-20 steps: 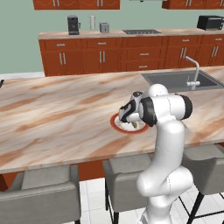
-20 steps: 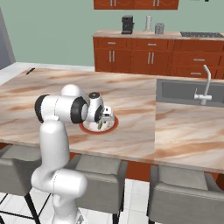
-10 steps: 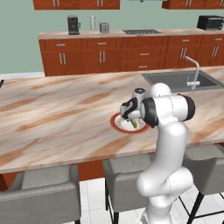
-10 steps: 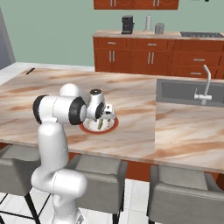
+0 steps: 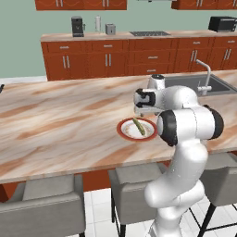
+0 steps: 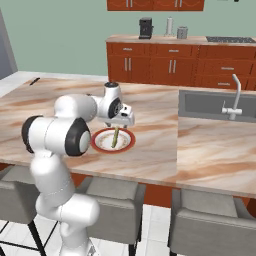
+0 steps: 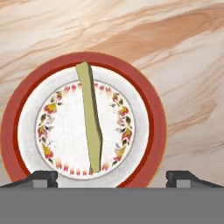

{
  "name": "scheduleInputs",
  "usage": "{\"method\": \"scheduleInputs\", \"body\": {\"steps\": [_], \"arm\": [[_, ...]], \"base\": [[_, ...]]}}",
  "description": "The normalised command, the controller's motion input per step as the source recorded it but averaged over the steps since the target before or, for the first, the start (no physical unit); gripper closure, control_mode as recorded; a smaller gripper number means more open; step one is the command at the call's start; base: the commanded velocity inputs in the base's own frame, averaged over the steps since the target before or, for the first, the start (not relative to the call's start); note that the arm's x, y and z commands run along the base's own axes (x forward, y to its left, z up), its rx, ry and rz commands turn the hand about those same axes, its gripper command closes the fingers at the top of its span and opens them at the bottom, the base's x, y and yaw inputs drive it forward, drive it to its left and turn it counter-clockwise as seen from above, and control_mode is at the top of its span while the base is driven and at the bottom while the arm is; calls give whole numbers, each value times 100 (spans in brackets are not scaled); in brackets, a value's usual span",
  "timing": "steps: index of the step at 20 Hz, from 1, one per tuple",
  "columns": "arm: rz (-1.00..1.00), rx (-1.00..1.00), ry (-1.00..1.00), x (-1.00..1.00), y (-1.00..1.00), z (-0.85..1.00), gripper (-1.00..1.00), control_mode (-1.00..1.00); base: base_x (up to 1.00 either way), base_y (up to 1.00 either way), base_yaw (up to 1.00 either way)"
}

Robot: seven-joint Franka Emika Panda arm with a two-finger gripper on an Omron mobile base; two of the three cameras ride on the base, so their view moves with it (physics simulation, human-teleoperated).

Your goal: Retrieve the butter from the fridge and place it on a plate on the dining table. Then retrieve the butter knife by the fridge and place it near the plate.

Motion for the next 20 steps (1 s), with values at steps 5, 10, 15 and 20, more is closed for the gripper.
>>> {"method": "scheduleInputs", "body": {"steps": [5,10,15,20], "arm": [[-9,2,2,-88,0,96,-100,-100],[-1,6,0,-100,2,63,-100,-100],[0,10,0,-100,17,31,-100,-100],[0,0,1,-100,40,24,-100,-100]], "base": [[0,0,0],[0,0,0],[0,0,0],[0,0,0]]}}
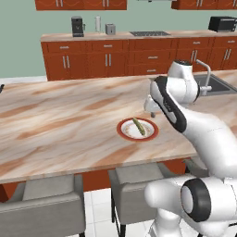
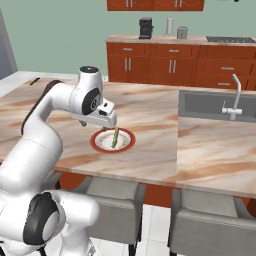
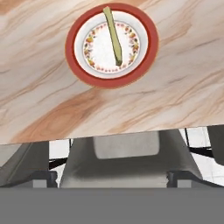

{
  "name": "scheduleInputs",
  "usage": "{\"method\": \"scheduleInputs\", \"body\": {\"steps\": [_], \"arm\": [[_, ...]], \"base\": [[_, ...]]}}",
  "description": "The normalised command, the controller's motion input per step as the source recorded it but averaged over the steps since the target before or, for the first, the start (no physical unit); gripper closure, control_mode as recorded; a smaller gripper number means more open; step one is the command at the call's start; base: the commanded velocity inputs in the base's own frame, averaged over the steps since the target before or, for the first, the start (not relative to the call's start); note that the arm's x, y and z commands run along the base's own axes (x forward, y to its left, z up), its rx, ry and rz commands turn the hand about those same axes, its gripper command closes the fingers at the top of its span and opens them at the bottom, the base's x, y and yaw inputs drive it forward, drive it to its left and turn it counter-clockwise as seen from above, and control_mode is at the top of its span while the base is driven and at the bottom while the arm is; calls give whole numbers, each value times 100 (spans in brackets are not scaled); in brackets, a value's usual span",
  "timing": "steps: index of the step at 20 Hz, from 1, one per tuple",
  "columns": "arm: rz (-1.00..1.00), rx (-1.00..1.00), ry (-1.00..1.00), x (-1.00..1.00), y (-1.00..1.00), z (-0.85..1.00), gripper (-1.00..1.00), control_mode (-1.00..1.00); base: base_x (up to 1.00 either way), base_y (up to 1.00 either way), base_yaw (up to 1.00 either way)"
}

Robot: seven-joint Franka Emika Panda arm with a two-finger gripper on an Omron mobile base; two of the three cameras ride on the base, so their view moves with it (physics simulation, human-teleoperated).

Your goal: Retrieve the butter from the fridge and place it on a plate on the dining table. Then retrieve the butter knife by the fridge and place it near the plate.

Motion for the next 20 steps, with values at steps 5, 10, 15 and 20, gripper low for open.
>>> {"method": "scheduleInputs", "body": {"steps": [5,10,15,20], "arm": [[0,-17,6,-87,51,8,-100,-100],[0,-3,2,-69,5,-17,-100,-100],[0,5,0,-44,-33,-29,-100,-100],[0,2,0,0,-9,-2,-100,-100]], "base": [[0,0,0],[0,0,0],[0,0,0],[0,0,0]]}}
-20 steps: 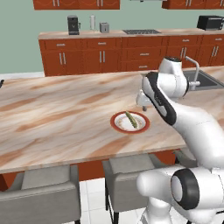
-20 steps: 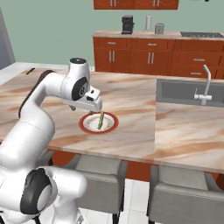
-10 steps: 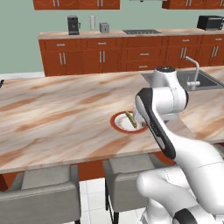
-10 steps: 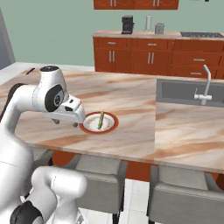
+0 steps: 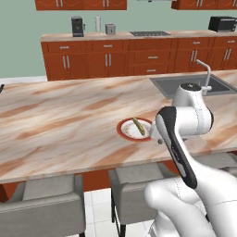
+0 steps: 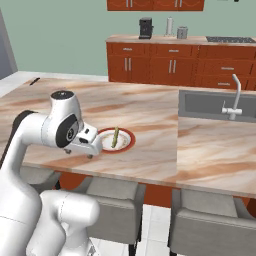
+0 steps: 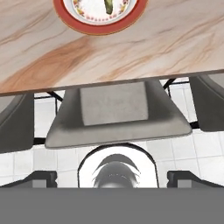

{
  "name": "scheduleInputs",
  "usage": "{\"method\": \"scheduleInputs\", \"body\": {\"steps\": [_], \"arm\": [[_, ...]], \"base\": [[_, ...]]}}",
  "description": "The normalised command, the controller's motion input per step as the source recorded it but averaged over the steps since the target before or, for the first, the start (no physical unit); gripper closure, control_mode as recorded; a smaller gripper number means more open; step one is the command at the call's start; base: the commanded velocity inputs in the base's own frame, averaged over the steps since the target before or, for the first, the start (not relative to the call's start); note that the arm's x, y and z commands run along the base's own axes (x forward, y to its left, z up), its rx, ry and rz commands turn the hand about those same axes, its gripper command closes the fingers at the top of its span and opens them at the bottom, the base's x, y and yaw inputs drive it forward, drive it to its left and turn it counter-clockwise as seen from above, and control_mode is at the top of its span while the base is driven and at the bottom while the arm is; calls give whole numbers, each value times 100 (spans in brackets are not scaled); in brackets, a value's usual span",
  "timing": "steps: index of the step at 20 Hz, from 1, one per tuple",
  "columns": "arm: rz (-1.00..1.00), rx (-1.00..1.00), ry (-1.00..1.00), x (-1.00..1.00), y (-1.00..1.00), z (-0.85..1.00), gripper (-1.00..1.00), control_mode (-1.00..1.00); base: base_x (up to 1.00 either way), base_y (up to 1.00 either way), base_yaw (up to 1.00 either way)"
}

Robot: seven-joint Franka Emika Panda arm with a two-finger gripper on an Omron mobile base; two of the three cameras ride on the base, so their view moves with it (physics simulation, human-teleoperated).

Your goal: Retrieve the butter from the fridge and place it on a plate on the dining table. Then retrieve the butter knife by the fridge and place it near the plate.

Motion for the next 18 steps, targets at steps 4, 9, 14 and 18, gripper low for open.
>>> {"method": "scheduleInputs", "body": {"steps": [4,9,14,18], "arm": [[0,0,0,-7,0,0,-100,-100],[0,0,0,-34,18,-8,-100,100],[0,0,0,0,0,0,-100,100],[0,0,0,0,0,0,-100,100]], "base": [[0,0,0],[-28,24,0],[-54,97,0],[-25,100,0]]}}
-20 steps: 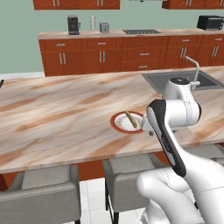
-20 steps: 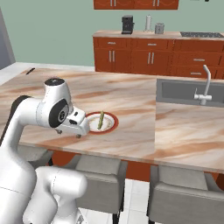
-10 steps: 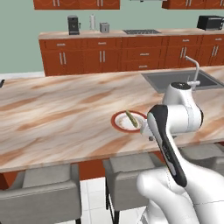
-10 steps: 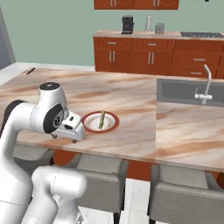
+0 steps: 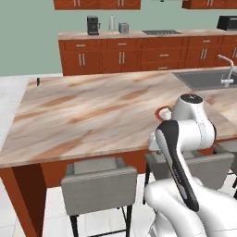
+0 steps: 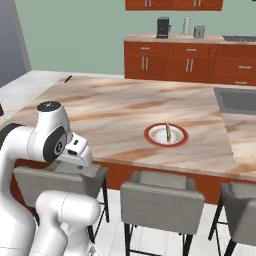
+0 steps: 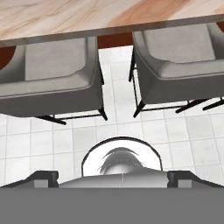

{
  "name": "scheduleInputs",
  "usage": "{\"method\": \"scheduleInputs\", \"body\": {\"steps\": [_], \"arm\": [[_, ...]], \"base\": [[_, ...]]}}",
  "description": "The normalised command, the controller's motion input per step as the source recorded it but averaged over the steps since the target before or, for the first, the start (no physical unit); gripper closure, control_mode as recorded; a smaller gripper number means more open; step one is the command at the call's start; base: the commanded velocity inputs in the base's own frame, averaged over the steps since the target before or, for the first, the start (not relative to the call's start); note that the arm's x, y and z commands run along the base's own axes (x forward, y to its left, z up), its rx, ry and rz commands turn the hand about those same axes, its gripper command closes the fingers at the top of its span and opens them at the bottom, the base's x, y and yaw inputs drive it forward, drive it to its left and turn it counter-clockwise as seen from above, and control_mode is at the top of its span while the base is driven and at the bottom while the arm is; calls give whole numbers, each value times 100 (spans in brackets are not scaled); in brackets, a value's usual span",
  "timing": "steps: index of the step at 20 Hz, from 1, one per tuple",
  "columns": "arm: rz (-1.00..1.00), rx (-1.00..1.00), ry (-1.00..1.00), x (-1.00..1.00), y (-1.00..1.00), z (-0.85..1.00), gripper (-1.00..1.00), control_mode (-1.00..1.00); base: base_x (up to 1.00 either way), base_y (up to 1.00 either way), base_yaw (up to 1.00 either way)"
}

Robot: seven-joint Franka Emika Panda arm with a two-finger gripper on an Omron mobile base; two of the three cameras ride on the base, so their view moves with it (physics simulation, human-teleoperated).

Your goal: Retrieve the butter from the fridge and place it on a plate on the dining table. Then retrieve the butter knife by the fridge and place it near the plate.

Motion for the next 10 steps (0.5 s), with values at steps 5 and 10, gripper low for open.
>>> {"method": "scheduleInputs", "body": {"steps": [5,10], "arm": [[0,0,0,0,0,0,-100,100],[0,0,0,0,0,0,-100,100]], "base": [[-8,100,0],[-1,100,2]]}}
